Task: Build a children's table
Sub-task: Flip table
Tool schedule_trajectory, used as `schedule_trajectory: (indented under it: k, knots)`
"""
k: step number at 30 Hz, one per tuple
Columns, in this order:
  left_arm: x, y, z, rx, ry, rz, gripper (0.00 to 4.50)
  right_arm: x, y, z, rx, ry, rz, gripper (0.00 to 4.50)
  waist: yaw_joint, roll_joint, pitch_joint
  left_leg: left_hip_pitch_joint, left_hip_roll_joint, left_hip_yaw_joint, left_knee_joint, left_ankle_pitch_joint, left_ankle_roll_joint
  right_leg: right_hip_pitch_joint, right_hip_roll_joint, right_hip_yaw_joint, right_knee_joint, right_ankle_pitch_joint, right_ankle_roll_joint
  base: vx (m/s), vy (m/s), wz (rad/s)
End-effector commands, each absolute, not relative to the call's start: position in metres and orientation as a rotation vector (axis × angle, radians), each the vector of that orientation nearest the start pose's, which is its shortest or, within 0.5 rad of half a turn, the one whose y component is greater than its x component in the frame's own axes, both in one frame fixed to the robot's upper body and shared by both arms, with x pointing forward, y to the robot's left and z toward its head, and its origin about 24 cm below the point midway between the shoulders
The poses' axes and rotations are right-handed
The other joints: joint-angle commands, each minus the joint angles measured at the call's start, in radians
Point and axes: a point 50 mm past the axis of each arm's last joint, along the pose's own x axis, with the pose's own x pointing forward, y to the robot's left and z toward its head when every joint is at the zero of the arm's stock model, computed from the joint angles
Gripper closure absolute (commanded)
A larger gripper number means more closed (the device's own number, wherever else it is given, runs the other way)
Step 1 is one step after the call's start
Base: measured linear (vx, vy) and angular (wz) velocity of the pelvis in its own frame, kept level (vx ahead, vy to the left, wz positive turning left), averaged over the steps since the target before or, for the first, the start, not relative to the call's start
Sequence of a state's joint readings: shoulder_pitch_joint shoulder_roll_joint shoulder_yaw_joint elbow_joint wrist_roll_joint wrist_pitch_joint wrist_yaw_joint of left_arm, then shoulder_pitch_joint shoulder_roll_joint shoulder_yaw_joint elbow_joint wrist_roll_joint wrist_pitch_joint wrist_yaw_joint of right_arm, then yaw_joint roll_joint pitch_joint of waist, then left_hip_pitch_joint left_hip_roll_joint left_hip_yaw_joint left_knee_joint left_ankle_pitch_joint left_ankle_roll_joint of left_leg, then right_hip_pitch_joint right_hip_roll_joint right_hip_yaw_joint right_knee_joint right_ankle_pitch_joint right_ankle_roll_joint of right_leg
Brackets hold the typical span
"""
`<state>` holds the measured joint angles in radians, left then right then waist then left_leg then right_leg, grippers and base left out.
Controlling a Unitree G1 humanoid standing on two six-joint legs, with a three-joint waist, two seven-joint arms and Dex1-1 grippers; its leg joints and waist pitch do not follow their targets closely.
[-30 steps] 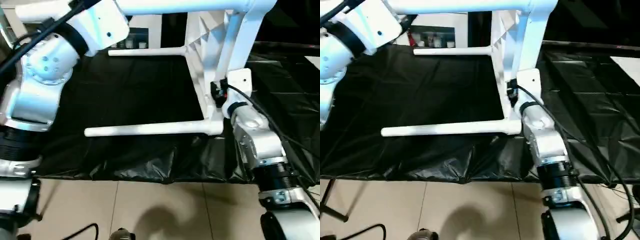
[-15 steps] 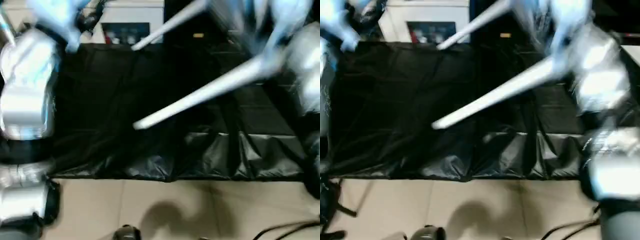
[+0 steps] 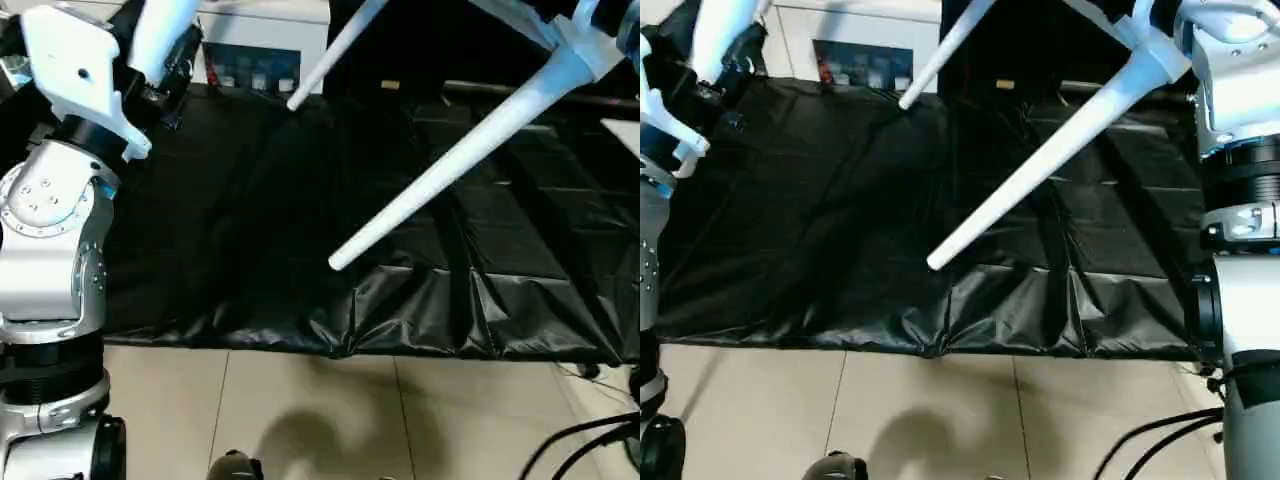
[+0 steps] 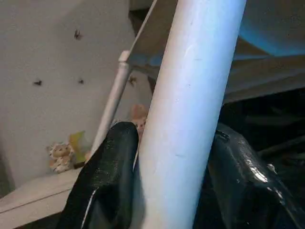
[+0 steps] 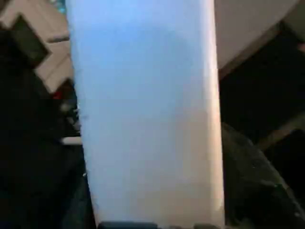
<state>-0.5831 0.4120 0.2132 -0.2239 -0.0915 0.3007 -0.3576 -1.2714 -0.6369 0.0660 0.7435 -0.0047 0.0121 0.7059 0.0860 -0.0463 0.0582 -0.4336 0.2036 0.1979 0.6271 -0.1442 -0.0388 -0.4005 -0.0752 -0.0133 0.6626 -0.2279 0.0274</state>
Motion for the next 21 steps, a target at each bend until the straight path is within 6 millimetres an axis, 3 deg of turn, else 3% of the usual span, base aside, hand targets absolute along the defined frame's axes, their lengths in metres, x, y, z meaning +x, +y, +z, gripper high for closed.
schedule_trajectory:
  k: [1, 5, 6, 7, 14, 21]
  knots:
    - [0.313, 0.209, 0.238, 0.293, -0.388, -0.173, 2.43, 0.386, -0.191, 0.318, -0.669, -0.283, 0.633, 1.43, -0.012, 0.007, -0.06, 0.055, 0.019, -0.021, -0.076, -0.443, -0.096, 0.0, -0.037, 0.014, -0.097, -0.309, -0.138, 0.0, 0.0, 0.0]
    - [0.315, 0.212, 0.237, 0.308, -0.379, -0.165, 2.44, 0.386, -0.191, 0.32, -0.675, -0.307, 0.629, 1.31, -0.014, 0.004, -0.062, 0.052, 0.018, -0.022, -0.074, -0.454, -0.091, 0.0, -0.038, 0.014, -0.098, -0.318, -0.134, 0.0, 0.0, 0.0]
    - [0.316, 0.212, 0.237, 0.307, -0.377, -0.162, 2.44, 0.386, -0.19, 0.322, -0.679, -0.33, 0.633, 1.02, -0.014, 0.003, -0.061, 0.051, 0.017, -0.022, -0.073, -0.453, -0.088, -0.001, -0.038, 0.014, -0.099, -0.329, -0.131, 0.0, 0.0, 0.0]
    - [0.316, 0.214, 0.237, 0.313, -0.368, -0.156, 2.44, 0.384, -0.189, 0.323, -0.677, -0.35, 0.658, 1.02, -0.012, 0.011, -0.061, 0.053, 0.018, -0.023, -0.074, -0.454, -0.09, -0.003, -0.039, 0.014, -0.099, -0.333, -0.133, 0.0, 0.0, 0.0]
    - [0.319, 0.217, 0.234, 0.337, -0.331, -0.146, 2.54, 0.379, -0.186, 0.331, -0.613, -0.454, 0.724, 0.42, -0.016, 0.013, -0.062, 0.057, 0.019, -0.024, -0.075, -0.478, -0.084, -0.004, -0.035, 0.013, -0.098, -0.309, -0.157, 0.0, 0.0, 0.0]
    - [0.32, 0.217, 0.234, 0.36, -0.337, -0.162, 2.67, 0.366, -0.187, 0.35, -0.458, -0.622, 0.805, 0.01, -0.005, 0.015, -0.068, 0.057, 0.02, -0.021, -0.075, -0.433, -0.067, 0.001, -0.035, 0.014, -0.091, -0.226, -0.186, 0.0, 0.0, 0.0]
